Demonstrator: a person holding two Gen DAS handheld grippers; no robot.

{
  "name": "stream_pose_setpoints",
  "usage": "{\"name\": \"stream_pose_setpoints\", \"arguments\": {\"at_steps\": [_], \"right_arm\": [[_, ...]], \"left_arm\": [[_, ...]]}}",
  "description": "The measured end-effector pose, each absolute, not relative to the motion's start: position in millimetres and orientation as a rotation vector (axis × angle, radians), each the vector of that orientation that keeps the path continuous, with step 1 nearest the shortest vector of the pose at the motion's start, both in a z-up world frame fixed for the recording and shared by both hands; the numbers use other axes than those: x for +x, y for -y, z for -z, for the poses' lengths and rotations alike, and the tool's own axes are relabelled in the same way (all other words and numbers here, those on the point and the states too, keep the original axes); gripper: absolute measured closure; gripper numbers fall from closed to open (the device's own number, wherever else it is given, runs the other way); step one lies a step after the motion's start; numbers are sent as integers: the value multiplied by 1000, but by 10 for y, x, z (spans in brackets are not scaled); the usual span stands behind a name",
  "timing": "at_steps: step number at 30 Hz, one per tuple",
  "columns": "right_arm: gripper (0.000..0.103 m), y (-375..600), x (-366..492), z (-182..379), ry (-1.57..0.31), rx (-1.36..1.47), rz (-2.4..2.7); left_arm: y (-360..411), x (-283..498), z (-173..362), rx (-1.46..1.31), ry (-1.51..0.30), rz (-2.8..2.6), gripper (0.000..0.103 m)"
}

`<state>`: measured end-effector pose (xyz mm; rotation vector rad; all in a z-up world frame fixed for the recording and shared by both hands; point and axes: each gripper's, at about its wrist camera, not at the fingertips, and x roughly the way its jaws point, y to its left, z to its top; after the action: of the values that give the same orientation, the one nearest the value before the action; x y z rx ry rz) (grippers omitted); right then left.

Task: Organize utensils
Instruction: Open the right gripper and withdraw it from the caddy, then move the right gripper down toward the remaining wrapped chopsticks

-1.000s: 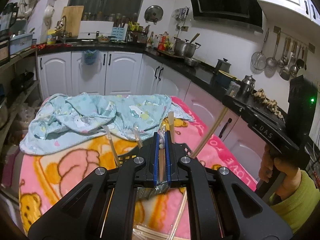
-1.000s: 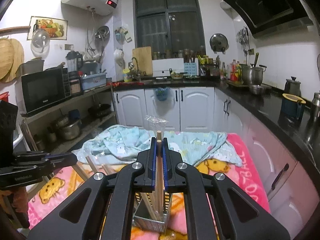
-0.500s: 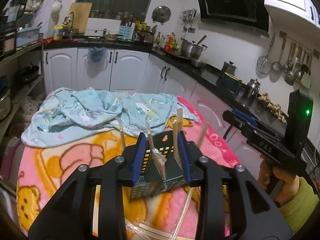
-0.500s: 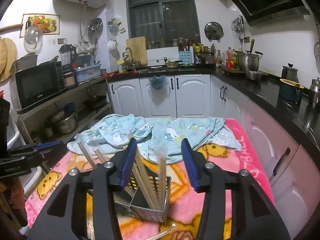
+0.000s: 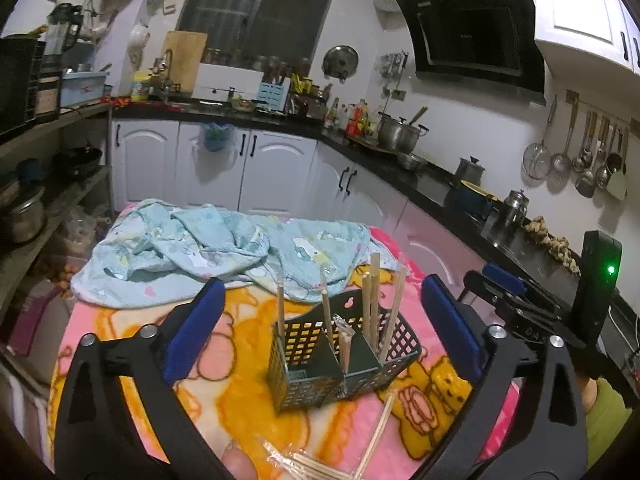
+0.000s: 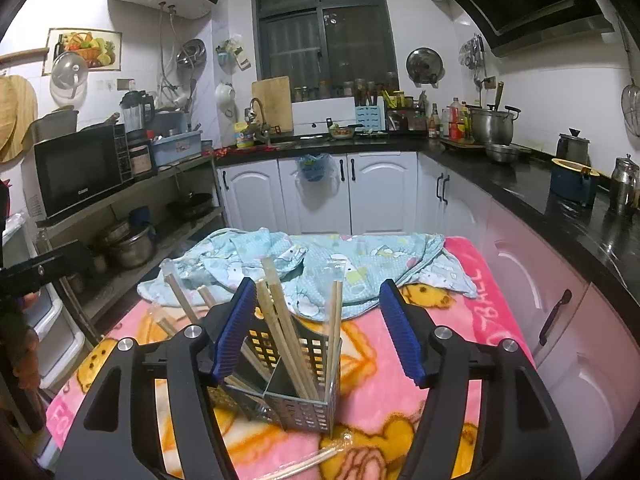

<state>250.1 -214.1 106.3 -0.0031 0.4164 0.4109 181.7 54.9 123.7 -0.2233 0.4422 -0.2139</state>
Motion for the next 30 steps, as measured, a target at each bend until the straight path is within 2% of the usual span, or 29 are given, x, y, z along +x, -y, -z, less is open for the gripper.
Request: {"name": "stream_pose_setpoints", "arguments": {"at_steps": [12, 30], "right_arm": [[37, 2187, 2239, -1123, -403, -7, -417], [36, 2226, 1927, -1066, -418, -19, -435]], "left_arm": [[-630, 1608, -1225, -260, -430, 203, 11], [-643, 1358, -1010, -274, -475, 192, 11]]}}
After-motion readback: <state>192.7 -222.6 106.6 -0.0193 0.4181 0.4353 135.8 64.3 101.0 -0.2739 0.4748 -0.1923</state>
